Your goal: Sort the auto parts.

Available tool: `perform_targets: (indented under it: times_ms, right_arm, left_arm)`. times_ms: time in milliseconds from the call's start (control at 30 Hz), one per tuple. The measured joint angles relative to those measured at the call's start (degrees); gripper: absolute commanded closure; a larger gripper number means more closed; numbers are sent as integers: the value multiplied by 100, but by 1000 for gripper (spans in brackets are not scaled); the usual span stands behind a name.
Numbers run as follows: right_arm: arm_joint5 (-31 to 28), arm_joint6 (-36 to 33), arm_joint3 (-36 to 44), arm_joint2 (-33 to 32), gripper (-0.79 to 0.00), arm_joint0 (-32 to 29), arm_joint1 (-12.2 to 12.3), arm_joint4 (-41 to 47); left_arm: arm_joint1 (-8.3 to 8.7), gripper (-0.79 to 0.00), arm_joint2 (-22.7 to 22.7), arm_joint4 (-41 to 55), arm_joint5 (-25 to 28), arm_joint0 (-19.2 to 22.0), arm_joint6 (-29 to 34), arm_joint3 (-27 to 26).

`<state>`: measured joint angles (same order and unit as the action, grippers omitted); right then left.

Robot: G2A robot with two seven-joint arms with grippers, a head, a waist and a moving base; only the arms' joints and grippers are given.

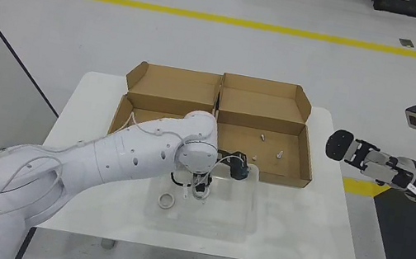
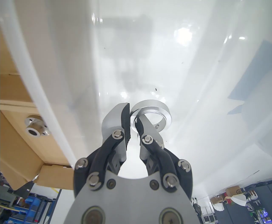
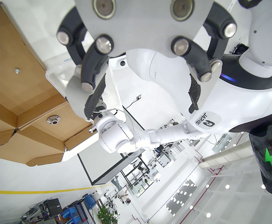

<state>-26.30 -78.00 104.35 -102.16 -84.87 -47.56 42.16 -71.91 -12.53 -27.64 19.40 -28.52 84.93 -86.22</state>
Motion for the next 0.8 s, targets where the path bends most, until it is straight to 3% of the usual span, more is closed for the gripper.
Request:
perform_targets:
  times_ms: [133,200,567,667,800]
  right_arm:
    - [0,0,0,0,-785,0,0,0]
    - [0,0,0,0,-785,0,0,0]
    - [0,0,0,0,-785,0,0,0]
    - [0,0,0,0,-785,0,0,0]
    - [0,0,0,0,-785,0,0,0]
  left_arm:
    - [274,0,-213,253,-300,113,298,-822]
    - [328,0,-234,305,-319,137,315,-968]
    - [333,0,-261,242,-368,110,246,-885]
    - [446,0,-550,206,-447,-48,-197,-726]
    - [813,0,-1278,968,-52,-396,-490,-680]
